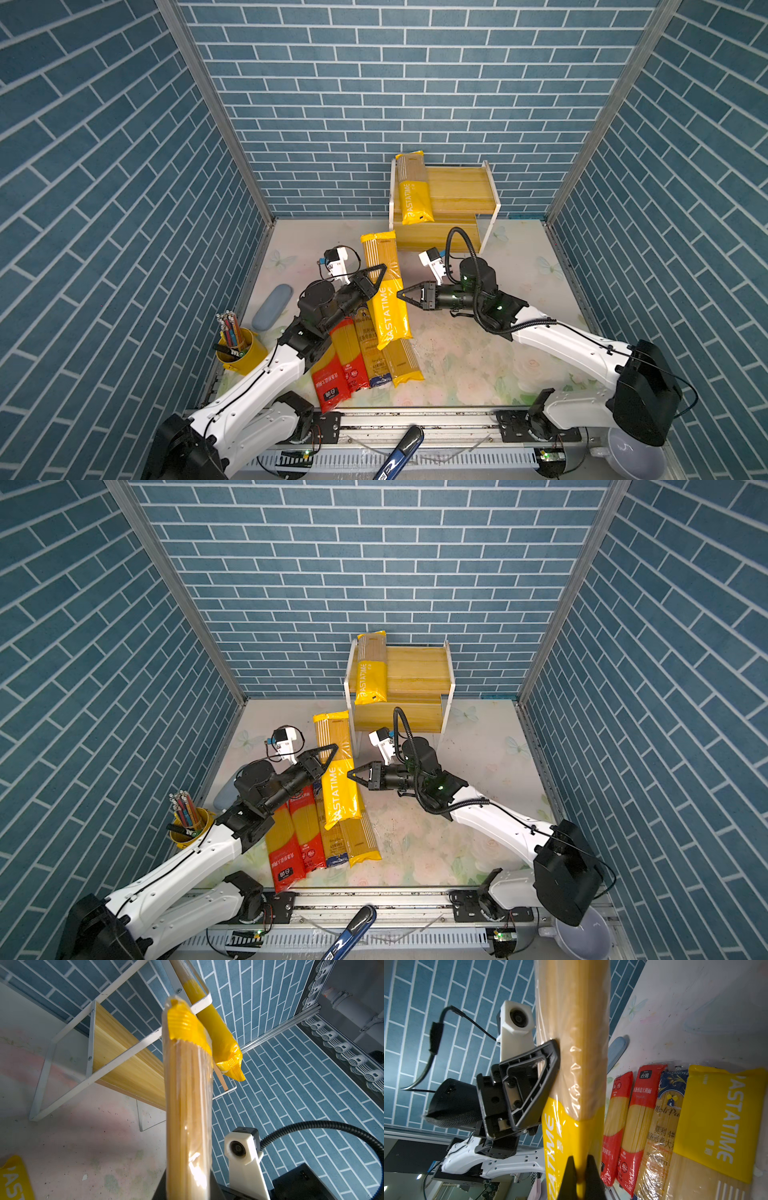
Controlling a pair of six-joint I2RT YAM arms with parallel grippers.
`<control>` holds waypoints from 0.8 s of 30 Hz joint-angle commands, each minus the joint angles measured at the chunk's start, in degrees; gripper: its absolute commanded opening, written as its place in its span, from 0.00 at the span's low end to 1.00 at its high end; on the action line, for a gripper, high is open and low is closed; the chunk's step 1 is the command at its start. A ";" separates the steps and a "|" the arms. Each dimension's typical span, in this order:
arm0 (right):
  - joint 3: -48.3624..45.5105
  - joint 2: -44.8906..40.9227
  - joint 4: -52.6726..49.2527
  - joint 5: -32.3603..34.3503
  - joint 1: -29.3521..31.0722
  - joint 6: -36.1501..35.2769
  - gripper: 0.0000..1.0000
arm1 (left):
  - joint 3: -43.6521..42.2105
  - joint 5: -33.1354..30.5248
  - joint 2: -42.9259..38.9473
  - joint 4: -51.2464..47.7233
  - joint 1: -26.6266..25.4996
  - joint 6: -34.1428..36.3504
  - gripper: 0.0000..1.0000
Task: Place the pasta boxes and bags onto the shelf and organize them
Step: 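Lift the bag upright with the right gripper while left gripper grasps its top, then carry the upright bag toward the shelf with both grippers holding it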
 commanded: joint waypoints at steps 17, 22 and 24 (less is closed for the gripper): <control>10.52 -5.10 -5.78 2.79 0.98 -5.53 0.00 | 3.00 1.88 -2.59 7.62 -0.73 0.31 0.73; 12.25 -4.45 -3.72 1.73 0.97 -5.19 0.00 | 2.98 1.77 -2.75 7.12 -0.78 0.37 0.79; 12.96 -4.06 -2.38 1.47 0.90 -4.89 0.00 | 3.26 1.90 -2.56 7.25 -0.72 0.39 0.81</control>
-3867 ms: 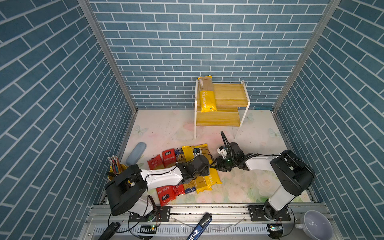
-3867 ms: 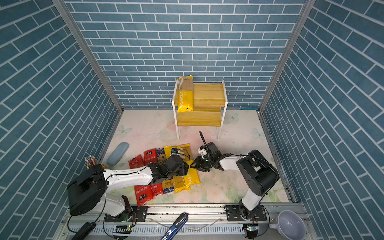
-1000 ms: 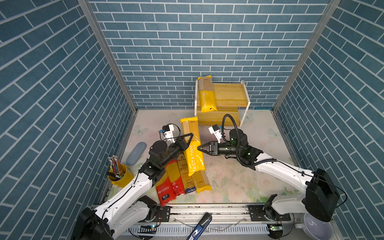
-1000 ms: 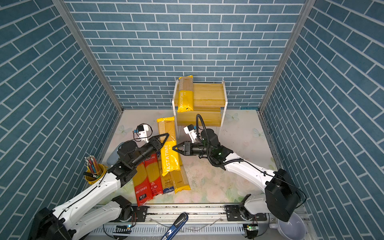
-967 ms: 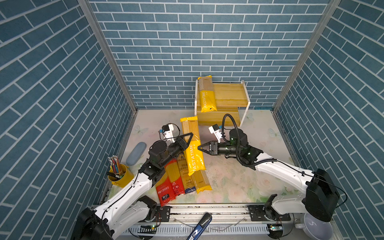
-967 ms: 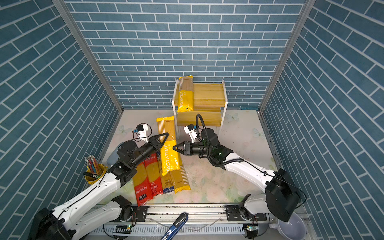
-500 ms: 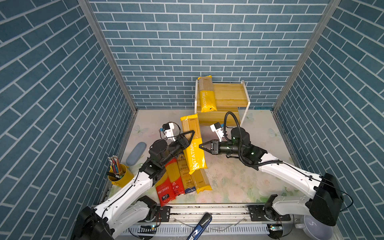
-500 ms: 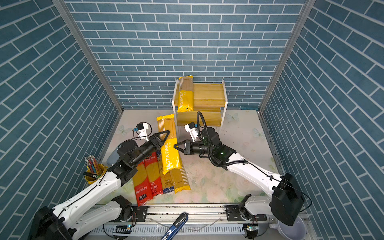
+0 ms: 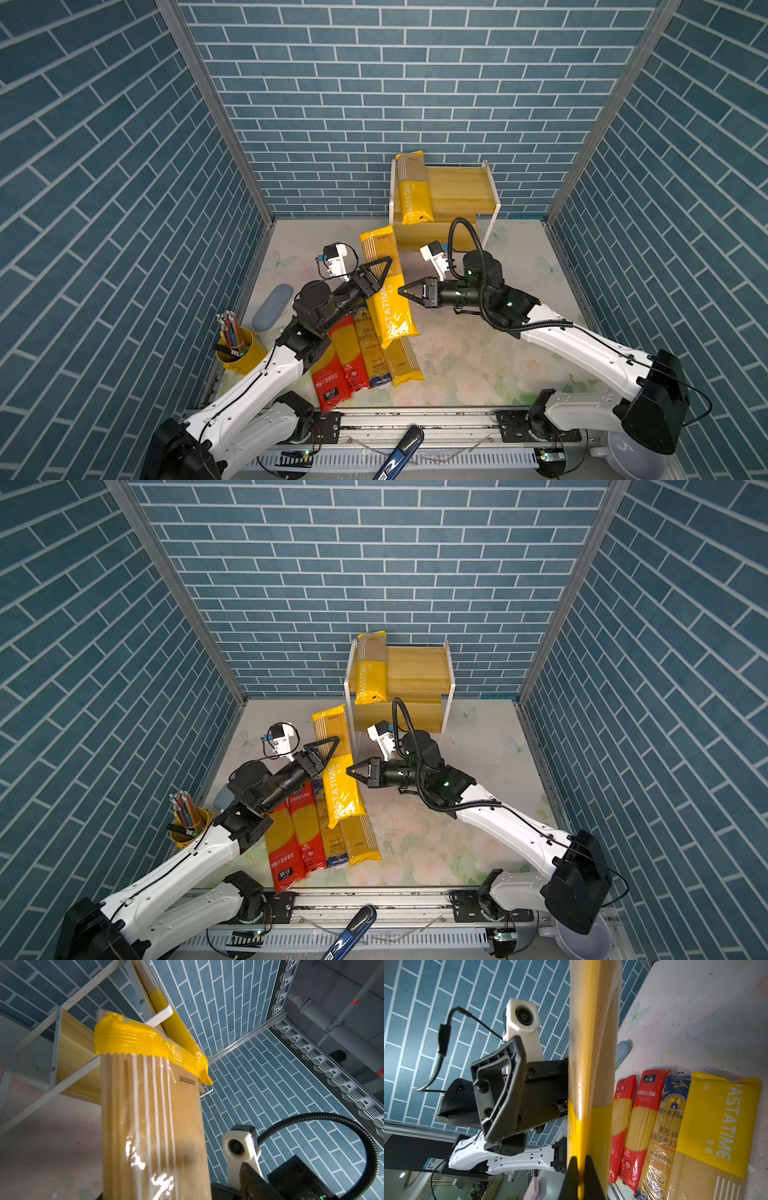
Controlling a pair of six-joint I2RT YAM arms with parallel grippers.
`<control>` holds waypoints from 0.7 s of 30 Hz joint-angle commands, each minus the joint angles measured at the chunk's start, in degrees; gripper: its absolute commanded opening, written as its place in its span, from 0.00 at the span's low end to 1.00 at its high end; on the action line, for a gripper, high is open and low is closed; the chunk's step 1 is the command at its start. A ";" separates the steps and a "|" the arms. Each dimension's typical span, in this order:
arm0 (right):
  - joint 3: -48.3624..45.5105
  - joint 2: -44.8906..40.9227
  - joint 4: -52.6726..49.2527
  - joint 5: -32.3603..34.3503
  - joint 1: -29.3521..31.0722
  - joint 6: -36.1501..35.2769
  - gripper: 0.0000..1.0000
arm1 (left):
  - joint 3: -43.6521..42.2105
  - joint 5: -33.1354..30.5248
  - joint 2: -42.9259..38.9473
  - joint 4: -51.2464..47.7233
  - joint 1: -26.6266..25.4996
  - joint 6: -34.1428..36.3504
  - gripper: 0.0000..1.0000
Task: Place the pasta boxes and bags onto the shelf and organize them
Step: 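Carry the upright bag toward the shelf with both grippers holding it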
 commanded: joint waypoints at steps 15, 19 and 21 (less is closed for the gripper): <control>16.61 2.49 4.93 -0.76 -2.06 -3.72 0.00 | 4.87 2.81 0.78 5.77 -0.20 1.24 0.91; 20.55 4.51 4.56 -1.24 -3.02 -3.90 0.00 | 8.43 3.04 3.03 5.76 -0.17 2.42 0.91; 22.22 5.48 4.54 -1.20 -3.63 -3.60 0.00 | 10.73 3.87 5.13 6.60 -0.15 2.57 0.91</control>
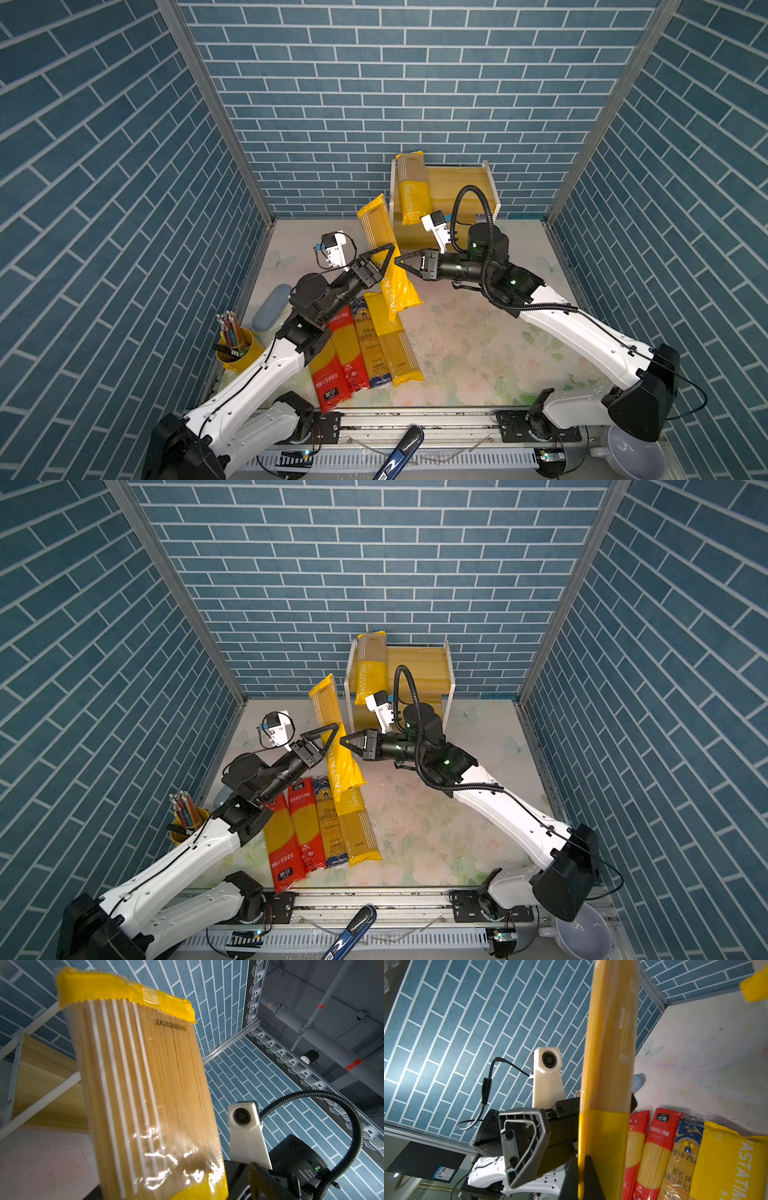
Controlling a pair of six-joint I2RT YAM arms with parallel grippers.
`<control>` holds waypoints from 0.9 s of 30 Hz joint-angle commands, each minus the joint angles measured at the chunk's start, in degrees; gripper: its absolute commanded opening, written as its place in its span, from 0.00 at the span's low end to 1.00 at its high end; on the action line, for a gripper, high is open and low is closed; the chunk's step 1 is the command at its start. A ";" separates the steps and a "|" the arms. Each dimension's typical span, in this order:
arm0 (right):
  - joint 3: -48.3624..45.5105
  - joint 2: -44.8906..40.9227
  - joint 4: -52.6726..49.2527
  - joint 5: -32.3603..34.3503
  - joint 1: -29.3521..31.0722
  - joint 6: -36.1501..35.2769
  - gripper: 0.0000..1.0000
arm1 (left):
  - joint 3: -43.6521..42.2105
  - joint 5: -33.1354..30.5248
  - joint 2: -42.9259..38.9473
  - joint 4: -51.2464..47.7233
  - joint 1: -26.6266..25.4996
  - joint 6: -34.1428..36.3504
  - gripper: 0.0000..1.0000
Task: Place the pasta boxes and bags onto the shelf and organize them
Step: 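Carry the upright bag toward the shelf with both grippers holding it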
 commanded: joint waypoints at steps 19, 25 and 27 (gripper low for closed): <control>7.52 2.41 7.43 -5.49 -5.92 2.46 0.17 | 13.83 4.79 10.38 6.78 2.19 1.11 0.05; 8.02 2.01 -4.34 -5.80 -6.16 -7.33 0.42 | 14.66 4.34 11.62 9.47 2.19 -1.24 0.00; 8.12 2.98 -7.51 -6.41 -6.84 -9.39 0.45 | 15.12 4.76 12.30 10.43 2.11 -2.02 0.00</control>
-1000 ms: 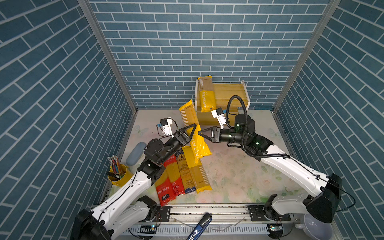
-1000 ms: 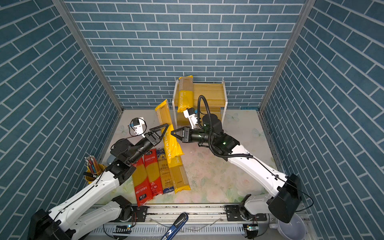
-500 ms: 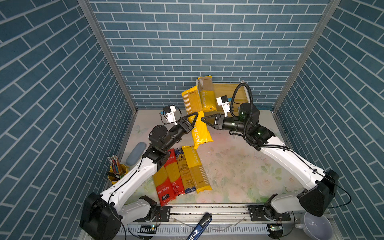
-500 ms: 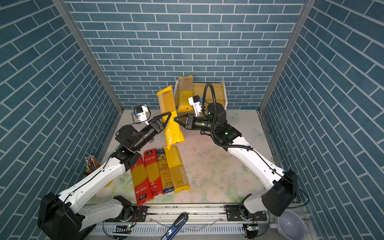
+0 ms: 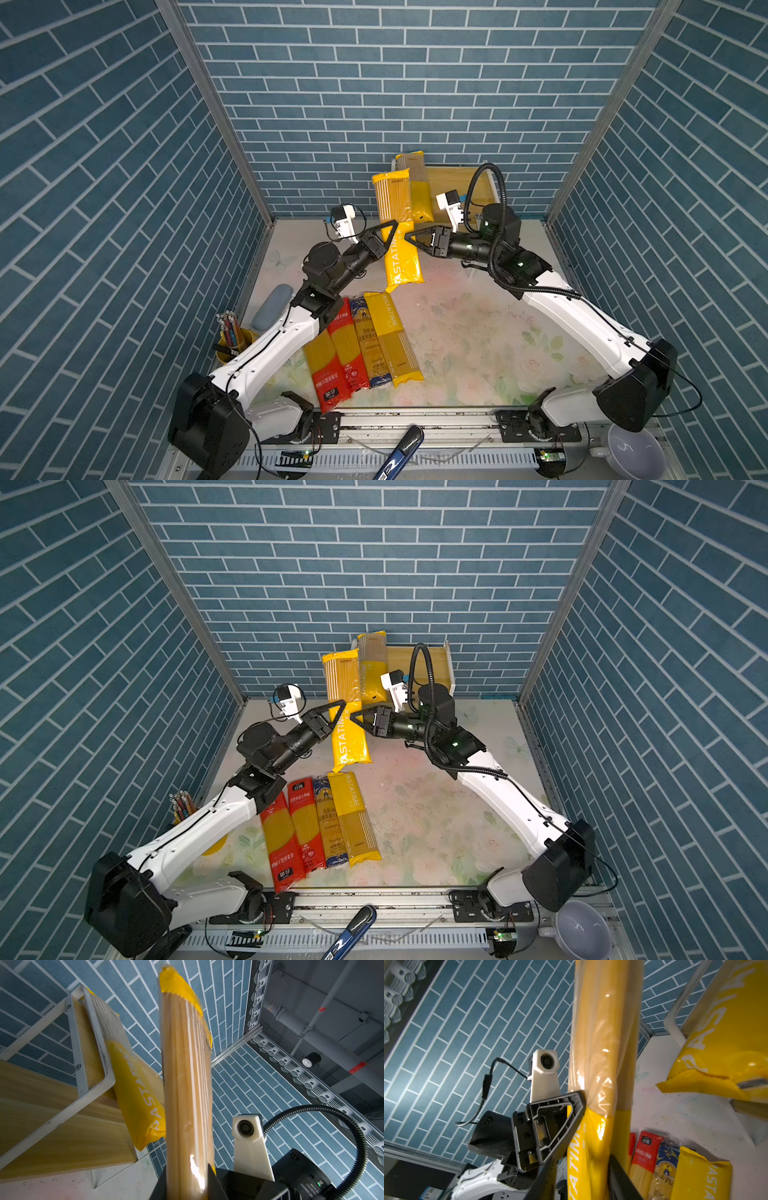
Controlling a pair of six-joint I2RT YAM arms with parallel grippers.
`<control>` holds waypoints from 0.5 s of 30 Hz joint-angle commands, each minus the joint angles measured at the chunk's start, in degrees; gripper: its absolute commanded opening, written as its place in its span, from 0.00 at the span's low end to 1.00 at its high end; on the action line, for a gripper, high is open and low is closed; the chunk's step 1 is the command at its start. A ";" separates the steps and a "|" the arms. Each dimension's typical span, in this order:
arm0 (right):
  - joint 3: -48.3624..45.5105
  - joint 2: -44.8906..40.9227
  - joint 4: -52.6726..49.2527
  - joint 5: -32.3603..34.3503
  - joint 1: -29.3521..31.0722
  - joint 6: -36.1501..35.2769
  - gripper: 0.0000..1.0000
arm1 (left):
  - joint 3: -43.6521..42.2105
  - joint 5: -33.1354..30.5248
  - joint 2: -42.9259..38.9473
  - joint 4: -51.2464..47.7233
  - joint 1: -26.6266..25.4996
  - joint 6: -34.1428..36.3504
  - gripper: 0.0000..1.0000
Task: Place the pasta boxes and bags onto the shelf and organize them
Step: 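Carry the upright bag toward the shelf with both grippers holding it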
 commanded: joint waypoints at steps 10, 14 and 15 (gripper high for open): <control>4.84 3.19 -5.76 -1.08 -0.17 -5.49 0.49 | 5.71 1.72 3.12 10.69 -2.36 -2.34 0.00; 2.79 1.86 -6.96 1.44 -0.72 -6.03 0.49 | 5.01 -0.04 1.50 10.98 -2.55 -1.76 0.00; 2.39 1.64 -7.62 1.70 -0.71 -6.65 0.50 | 4.86 -0.69 0.82 10.82 -2.54 -1.63 0.00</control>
